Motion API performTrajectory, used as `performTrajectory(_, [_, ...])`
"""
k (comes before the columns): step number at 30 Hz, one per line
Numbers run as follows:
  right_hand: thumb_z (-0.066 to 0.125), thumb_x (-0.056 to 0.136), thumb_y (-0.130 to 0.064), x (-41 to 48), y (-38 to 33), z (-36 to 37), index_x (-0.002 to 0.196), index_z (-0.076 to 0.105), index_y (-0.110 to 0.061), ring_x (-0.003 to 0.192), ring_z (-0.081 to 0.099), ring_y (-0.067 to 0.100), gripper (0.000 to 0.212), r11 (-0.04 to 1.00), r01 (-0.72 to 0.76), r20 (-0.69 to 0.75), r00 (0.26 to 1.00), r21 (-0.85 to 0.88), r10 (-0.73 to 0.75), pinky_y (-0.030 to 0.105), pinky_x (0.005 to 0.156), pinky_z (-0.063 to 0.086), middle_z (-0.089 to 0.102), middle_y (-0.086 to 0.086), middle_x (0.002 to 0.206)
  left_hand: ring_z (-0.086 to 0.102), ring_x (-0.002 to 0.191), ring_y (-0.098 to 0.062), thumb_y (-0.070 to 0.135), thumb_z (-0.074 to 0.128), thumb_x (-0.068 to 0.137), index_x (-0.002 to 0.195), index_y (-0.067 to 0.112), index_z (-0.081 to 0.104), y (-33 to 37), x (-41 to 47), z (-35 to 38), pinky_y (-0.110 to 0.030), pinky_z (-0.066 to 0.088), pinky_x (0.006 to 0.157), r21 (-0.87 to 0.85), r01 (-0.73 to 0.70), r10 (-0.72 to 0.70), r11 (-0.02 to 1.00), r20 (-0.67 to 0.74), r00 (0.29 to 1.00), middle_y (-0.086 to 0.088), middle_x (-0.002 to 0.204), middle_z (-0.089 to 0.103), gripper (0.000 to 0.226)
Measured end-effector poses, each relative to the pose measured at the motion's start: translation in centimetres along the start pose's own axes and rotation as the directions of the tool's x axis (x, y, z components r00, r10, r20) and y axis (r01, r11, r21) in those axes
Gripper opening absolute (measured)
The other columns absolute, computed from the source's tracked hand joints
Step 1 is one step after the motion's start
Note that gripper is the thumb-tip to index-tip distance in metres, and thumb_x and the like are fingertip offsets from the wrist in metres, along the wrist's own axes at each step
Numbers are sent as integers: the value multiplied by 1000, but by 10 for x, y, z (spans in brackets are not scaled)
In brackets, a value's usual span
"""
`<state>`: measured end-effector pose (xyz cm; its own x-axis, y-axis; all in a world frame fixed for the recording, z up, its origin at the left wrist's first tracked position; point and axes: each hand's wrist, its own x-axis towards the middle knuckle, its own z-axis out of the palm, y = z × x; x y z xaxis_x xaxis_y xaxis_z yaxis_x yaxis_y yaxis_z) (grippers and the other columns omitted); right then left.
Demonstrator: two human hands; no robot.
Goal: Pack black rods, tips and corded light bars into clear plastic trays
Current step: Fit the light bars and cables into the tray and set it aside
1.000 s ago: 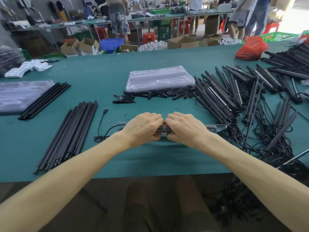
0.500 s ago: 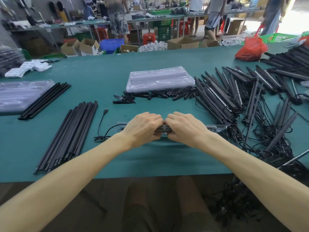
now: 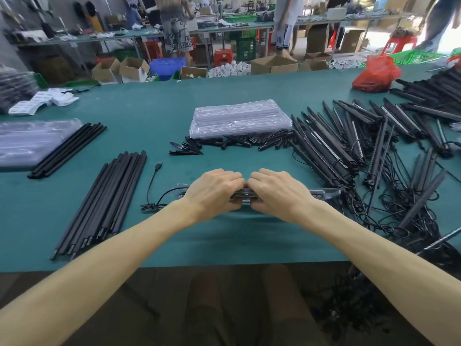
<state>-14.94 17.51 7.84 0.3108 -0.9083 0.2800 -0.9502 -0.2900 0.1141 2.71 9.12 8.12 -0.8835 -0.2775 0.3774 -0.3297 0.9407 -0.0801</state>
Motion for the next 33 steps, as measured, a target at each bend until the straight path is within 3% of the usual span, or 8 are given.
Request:
performTrajectory(6, [66, 88, -25, -4, -5, 5, 95, 58, -9, 93, 54, 26, 19, 999, -20, 9, 1000, 25, 19, 36, 65, 39, 59, 6, 95, 58, 75, -27, 30, 69, 91, 92, 5, 66, 4, -4, 7, -39, 48, 70, 50, -10, 10, 999, 9, 1000, -9, 85, 62, 26])
performTrajectory(11, [73, 79, -9, -12, -10, 3, 84, 59, -6, 80, 56, 29, 15, 997, -23, -55, 998, 75, 27, 39, 60, 46, 58, 8, 83, 59, 65, -27, 15, 76, 84, 81, 7, 66, 10, -9, 9, -38, 50, 60, 105, -77, 85, 992, -84, 993, -7, 74, 61, 13])
performTrajectory(14, [64, 93, -18, -16, -9, 5, 97, 60, -8, 90, 53, 26, 11, 998, -11, -33, 999, 66, 14, 40, 75, 50, 57, 6, 95, 59, 64, -26, 17, 73, 86, 81, 7, 67, 8, -12, 11, -37, 50, 59, 139, -110, 127, 984, -116, 985, -6, 75, 62, 13])
performTrajectory(18, [69, 90, -44, -31, -2, -2, 115, 59, -13, 98, 52, 23, 41, 995, -50, 10, 999, 81, 49, 37, 86, 48, 56, 1, 107, 60, 69, -26, 19, 64, 94, 88, 7, 69, 0, -21, 12, -38, 50, 63, 164, -150, 172, 975, -126, 977, -5, 82, 65, 15])
performTrajectory(23, [61, 81, -72, -62, 25, -5, 133, 47, -24, 112, 46, 16, 72, 977, -202, 273, 946, 73, 176, 31, 96, 42, 48, -9, 127, 62, 74, -25, 19, 63, 98, 95, 6, 71, -14, -40, 14, -39, 52, 67, 139, -160, 180, 977, -151, 972, -6, 91, 67, 15])
performTrajectory(27, [47, 70, -91, -88, 36, -11, 136, 50, -39, 123, 44, -8, 84, 691, -443, 393, 887, 571, 244, 17, 101, 33, 50, -23, 134, 63, 78, -24, 18, 61, 100, 97, 6, 70, -20, -52, 17, -38, 51, 70, 150, -171, 194, 974, -154, 969, -5, 95, 68, 15])
performTrajectory(30, [36, 80, -85, -98, 38, -8, 121, 56, -46, 124, 48, -10, 60, 464, -521, 355, 844, 716, 401, 18, 101, 36, 55, -24, 131, 64, 80, -25, 16, 58, 100, 99, 5, 70, -21, -54, 16, -39, 52, 71, 139, -171, 194, 975, -175, 965, -6, 98, 68, 17])
performTrajectory(33, [54, 82, -69, -104, 41, -4, 132, 55, -29, 116, 54, -11, 64, 30, -528, 410, 691, 848, 595, 20, 95, 46, 55, -16, 136, 65, 81, -25, 19, 49, 105, 97, 5, 71, -24, -49, 11, -38, 51, 71, 126, -141, 168, 982, -238, 957, -5, 98, 69, 27])
